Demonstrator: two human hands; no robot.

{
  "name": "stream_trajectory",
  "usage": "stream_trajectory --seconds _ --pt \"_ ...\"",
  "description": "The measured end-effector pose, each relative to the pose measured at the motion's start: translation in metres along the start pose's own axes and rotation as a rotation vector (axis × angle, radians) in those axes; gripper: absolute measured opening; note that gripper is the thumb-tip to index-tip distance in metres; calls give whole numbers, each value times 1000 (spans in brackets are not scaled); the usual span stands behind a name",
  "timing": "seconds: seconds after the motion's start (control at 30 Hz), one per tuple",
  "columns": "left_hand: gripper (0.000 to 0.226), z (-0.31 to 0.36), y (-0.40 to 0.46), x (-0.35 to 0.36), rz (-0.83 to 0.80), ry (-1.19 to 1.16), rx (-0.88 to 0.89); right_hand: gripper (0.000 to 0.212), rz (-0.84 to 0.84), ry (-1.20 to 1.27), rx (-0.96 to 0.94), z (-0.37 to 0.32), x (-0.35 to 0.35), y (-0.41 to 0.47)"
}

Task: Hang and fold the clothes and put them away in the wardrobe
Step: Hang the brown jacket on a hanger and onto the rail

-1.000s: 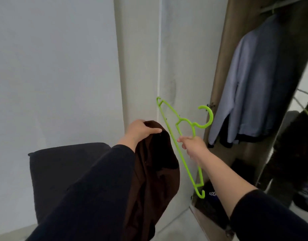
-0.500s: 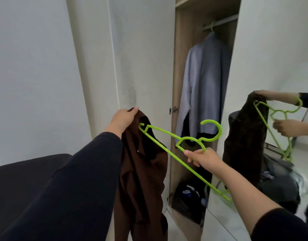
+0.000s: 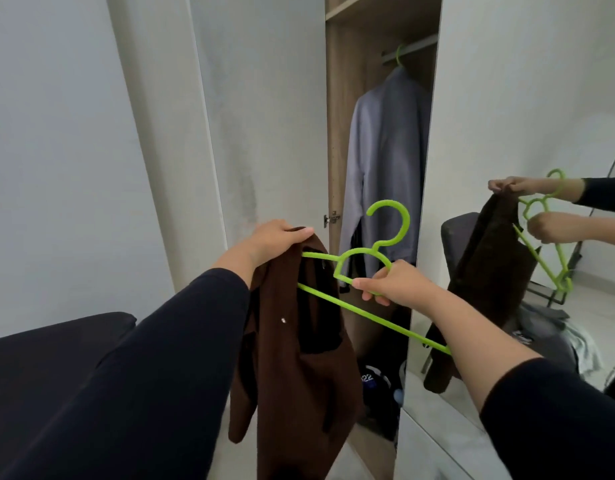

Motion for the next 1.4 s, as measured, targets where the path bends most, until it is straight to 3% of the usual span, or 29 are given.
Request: stream_trajectory --seconds 0.07,0.2,0.27,0.4,0.5,0.67,0.83,0.93,1.03,1.13,1.2,1.27,1.33,1.4 --pt "39 28 -4 9 -31 -39 72 39 33 8 2 -2 14 6" --pt "43 66 -9 16 -74 -60 146 61 83 98 29 -7 32 13" --pt "49 73 -10 16 -77 69 179 44 118 66 44 -10 27 16" --pt "54 65 -15 15 -95 331 195 50 210 -75 75 -18 10 12" --pt "51 57 -19 20 -116 321 232 43 210 -72 69 -24 9 13" --pt "65 45 -18 19 -49 277 243 27 234 -175 -70 -40 2 16" --pt "81 41 -11 6 162 451 117 68 470 -444 -241 -48 -2 -3" --pt "85 37 -8 -6 240 541 -28 86 663 -513 -224 -29 -2 -19" --pt "77 42 -11 -21 378 598 -106 85 878 -357 -214 -14 -6 -34" --pt "65 44 -8 -32 432 581 -152 71 973 -286 -318 -7 3 -46" --pt "57 49 -7 -43 480 550 -146 59 961 -290 -298 2 12 -50" --pt "52 55 -7 -52 525 544 -122 45 814 -216 -166 20 21 -40" --pt "51 60 -6 -56 532 542 -104 41 598 8 -24 42 37 -24" --pt "49 61 -4 -57 519 531 -94 54 388 400 86 52 55 -8"
Point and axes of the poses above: each hand's wrist, its own y-axis towards the middle knuckle, its own x-axis out of the palm, z = x × y, the point moved 9 cm from there along y, towards the middle knuckle, and after that the axes turned 14 degrees about y, right-handed, at the moved point
